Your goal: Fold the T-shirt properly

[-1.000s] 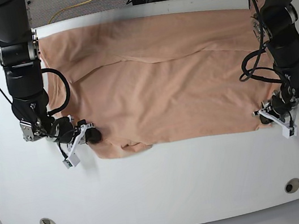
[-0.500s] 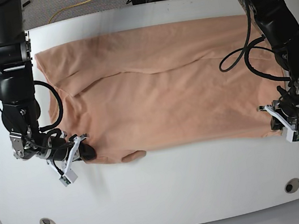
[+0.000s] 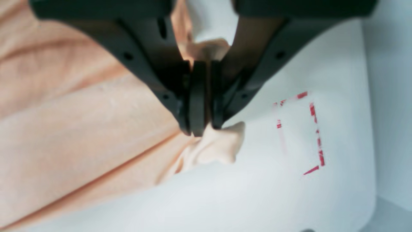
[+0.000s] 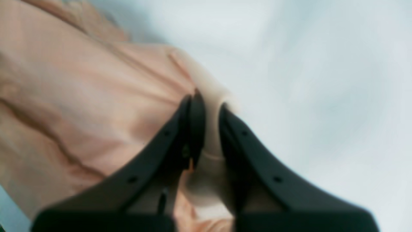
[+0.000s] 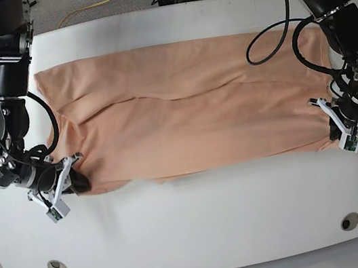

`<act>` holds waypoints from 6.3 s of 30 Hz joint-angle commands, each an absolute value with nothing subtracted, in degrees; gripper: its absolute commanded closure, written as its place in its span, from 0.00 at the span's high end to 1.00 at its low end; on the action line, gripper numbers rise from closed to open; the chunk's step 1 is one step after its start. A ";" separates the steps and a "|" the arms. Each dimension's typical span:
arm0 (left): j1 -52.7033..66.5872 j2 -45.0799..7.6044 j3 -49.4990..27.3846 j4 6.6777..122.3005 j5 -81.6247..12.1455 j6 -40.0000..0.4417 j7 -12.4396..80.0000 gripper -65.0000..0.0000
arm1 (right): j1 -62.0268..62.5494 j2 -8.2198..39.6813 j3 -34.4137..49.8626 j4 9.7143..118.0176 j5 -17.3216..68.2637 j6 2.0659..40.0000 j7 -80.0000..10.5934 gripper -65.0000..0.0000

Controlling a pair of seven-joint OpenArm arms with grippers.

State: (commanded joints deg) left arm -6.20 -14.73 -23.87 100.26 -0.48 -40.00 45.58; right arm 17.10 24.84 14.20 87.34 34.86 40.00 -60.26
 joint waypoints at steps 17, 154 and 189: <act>7.87 -14.90 -29.85 104.57 -0.13 -40.00 53.76 0.02 | -6.02 17.01 20.62 104.48 34.86 40.00 -63.69 0.00; 6.81 -16.04 -39.60 78.99 -37.93 -40.00 68.00 0.29 | -9.27 9.36 19.65 95.52 39.78 40.00 -66.51 0.67; 3.12 5.05 -3.12 107.47 -29.41 -36.70 68.62 0.11 | -9.27 9.63 19.47 95.08 39.16 40.00 -63.69 0.67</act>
